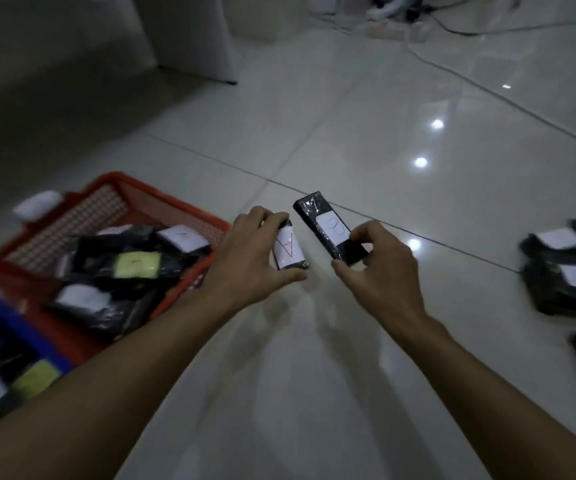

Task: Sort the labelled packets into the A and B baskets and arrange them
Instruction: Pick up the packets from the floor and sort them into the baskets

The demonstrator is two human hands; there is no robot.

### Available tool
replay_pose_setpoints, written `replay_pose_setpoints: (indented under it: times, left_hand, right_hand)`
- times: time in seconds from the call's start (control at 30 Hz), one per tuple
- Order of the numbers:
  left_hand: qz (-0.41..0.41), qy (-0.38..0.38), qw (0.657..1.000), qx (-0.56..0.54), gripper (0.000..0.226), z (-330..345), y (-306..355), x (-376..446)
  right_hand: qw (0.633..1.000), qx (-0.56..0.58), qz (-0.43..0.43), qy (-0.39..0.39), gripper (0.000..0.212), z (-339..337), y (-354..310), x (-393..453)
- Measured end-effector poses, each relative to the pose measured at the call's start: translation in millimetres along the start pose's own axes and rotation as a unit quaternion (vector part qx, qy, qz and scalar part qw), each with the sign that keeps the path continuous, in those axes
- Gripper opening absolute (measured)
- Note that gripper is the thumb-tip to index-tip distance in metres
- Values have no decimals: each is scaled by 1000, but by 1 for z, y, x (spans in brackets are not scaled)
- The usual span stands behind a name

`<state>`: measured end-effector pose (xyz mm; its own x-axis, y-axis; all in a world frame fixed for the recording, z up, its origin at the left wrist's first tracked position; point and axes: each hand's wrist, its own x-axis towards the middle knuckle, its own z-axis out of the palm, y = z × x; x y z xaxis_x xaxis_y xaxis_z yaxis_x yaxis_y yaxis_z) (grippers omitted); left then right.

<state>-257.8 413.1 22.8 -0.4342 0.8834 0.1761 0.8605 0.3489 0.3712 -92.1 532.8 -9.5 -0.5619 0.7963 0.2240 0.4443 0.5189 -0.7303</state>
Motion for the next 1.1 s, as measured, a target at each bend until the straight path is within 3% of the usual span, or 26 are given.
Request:
replay_pose_setpoints:
  times: [0.13, 0.23, 0.47, 0.53, 0.77, 0.93, 1.1]
  left_hand:
    - [-38, 58, 997, 46, 80, -67, -63, -52]
    - [-93, 58, 990, 92, 80, -100, -100, -92]
    - [-176, -108, 972, 111, 84, -97, -137, -142]
    - [-174, -129, 970, 113, 83, -96, -142, -148]
    - [-117, -70, 984, 113, 56, -128, -152, -203]
    - [-57, -102, 983, 138, 50, -149, -150, -275]
    - [-49, -62, 992, 96, 51, -156, -160, -324]
  right_hand:
    - [997, 43, -62, -28, 34, 48, -68, 0]
    - [991, 64, -111, -39, 34, 83, -109, -7]
    - [982, 82, -154, -74, 37, 120, -149, -26]
    - [981, 74, -157, -86, 39, 123, -154, -31]
    - [964, 55, -224, -131, 35, 143, -217, -44]
    - [929, 39, -313, -193, 35, 194, -293, -69]
    - [912, -9, -323, -251, 36, 246, -350, -101]
